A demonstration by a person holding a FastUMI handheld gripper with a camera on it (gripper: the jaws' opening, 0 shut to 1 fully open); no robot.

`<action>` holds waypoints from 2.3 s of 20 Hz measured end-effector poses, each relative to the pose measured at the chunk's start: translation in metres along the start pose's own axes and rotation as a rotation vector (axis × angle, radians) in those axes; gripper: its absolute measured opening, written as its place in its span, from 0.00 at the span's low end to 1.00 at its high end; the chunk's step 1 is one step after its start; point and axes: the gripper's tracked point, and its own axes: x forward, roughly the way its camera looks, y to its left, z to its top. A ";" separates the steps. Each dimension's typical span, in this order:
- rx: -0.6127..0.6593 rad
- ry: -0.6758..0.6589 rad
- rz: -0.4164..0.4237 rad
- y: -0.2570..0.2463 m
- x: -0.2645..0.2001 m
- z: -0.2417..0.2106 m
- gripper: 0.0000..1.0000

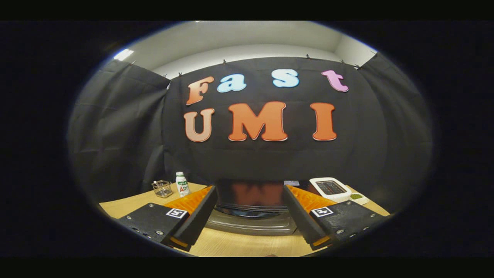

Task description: Open the toaster oven, put the food inside, and close the toaster oven door.

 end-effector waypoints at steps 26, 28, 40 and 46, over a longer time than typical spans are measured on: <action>-0.027 0.073 0.044 0.020 -0.012 -0.093 0.87; -0.045 0.090 0.067 0.024 -0.032 -0.104 0.87; 0.159 0.431 0.133 0.020 -0.085 -0.211 0.86; 0.315 0.533 0.156 0.015 -0.098 -0.218 0.83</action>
